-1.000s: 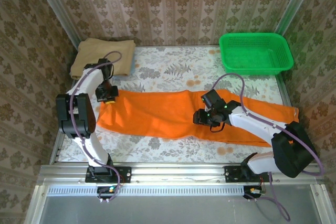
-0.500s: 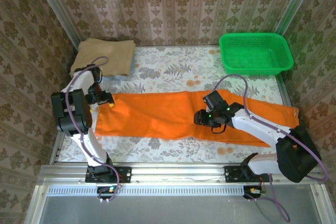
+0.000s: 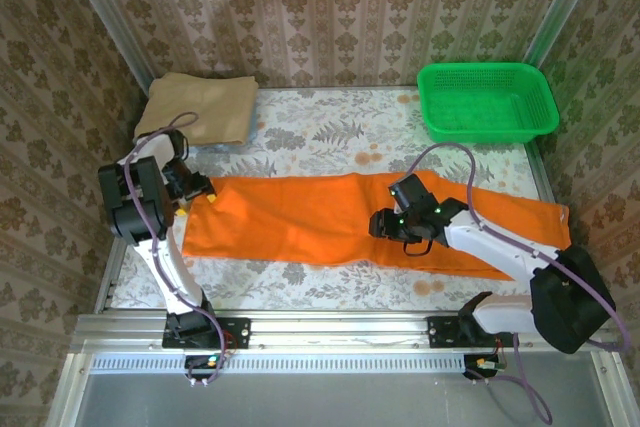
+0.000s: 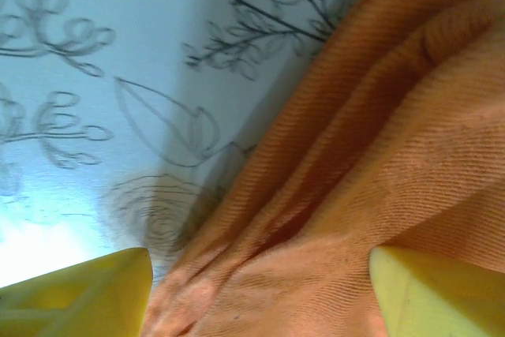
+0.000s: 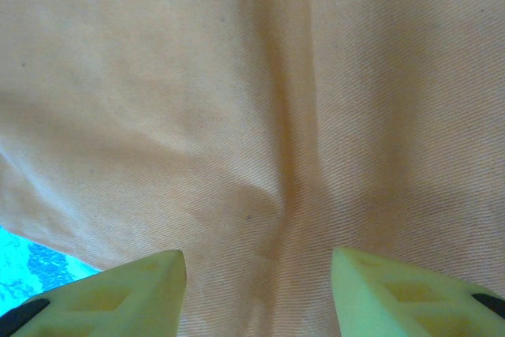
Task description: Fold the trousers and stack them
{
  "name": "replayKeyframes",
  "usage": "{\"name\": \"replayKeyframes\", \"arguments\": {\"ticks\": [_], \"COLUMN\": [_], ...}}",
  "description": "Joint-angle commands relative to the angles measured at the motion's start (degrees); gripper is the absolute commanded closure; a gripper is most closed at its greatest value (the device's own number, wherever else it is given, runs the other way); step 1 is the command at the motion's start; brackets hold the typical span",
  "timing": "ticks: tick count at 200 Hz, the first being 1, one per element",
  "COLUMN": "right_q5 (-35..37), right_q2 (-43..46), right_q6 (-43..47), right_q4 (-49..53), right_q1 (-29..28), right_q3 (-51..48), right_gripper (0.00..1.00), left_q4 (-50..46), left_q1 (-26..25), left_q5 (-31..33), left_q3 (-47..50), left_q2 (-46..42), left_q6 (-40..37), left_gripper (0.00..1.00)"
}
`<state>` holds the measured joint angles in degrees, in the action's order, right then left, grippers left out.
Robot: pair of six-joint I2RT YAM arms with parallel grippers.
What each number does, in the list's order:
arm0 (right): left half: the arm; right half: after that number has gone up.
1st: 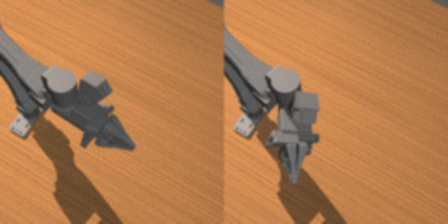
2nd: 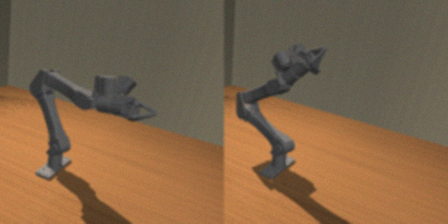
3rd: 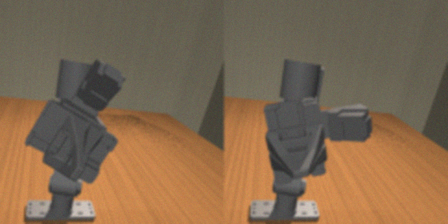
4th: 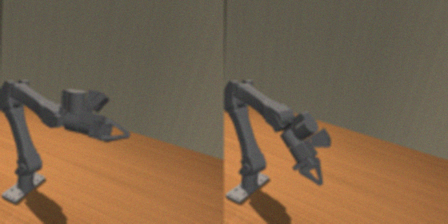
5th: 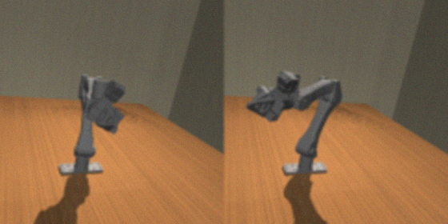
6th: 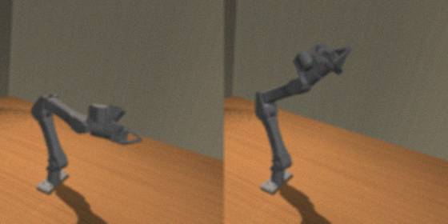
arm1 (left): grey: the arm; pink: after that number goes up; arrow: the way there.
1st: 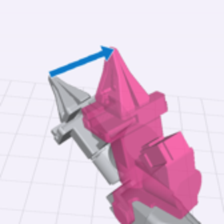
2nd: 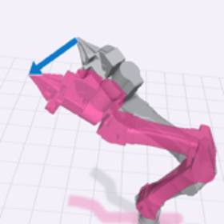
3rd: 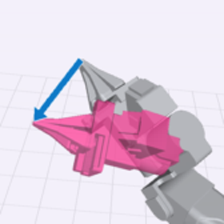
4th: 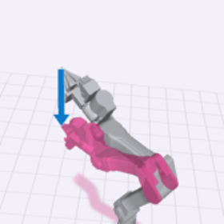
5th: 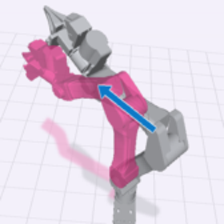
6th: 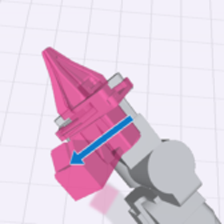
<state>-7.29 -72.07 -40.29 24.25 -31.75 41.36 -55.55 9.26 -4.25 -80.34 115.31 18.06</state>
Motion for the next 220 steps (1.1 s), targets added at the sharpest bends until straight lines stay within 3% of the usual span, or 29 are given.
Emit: {"name": "replayKeyframes", "arguments": {"ticks": [1, 46, 87, 104, 109, 163, 220], "right_q5": [1.41, 1.14, 1.62, 2.01, 2.17, 3.21, 3.37], "right_q2": [2.68, 5.33, 8.00, 9.30, 9.68, 11.26, 11.64], "right_q6": [0.45, 0.72, 0.52, 0.57, 0.52, 0.54, 2.60], "right_q4": [1.93, 3.51, 4.70, 5.41, 5.66, 5.73, 6.25], "right_q1": [0.67, 1.07, 1.42, 1.60, 1.60, 2.08, 8.19], "right_q3": [0.27, 0.38, 0.47, 0.80, 0.87, -0.96, -4.27], "right_gripper": [0.46, 0.46, 0.46, 0.46, 0.46, 0.46, 0.45], "left_q4": [1.29, 4.57, 6.20, 6.36, 6.20, 3.51, -5.53], "left_q1": [-0.89, 0.79, 0.28, 0.10, 0.02, -3.66, -9.22], "left_q5": [-2.98, -3.64, -5.98, -5.85, -5.69, -4.66, -5.34], "left_q3": [3.05, 8.00, 10.41, 11.22, 11.24, 9.56, 3.47], "left_q2": [2.05, -0.04, -0.18, -0.61, -0.65, -8.75, -20.64], "left_q6": [1.89, 1.85, 2.40, 2.11, 2.05, 3.20, 4.31], "left_gripper": [0.26, 0.26, 0.65, 0.87, 1.00, 1.00, 1.00]}}
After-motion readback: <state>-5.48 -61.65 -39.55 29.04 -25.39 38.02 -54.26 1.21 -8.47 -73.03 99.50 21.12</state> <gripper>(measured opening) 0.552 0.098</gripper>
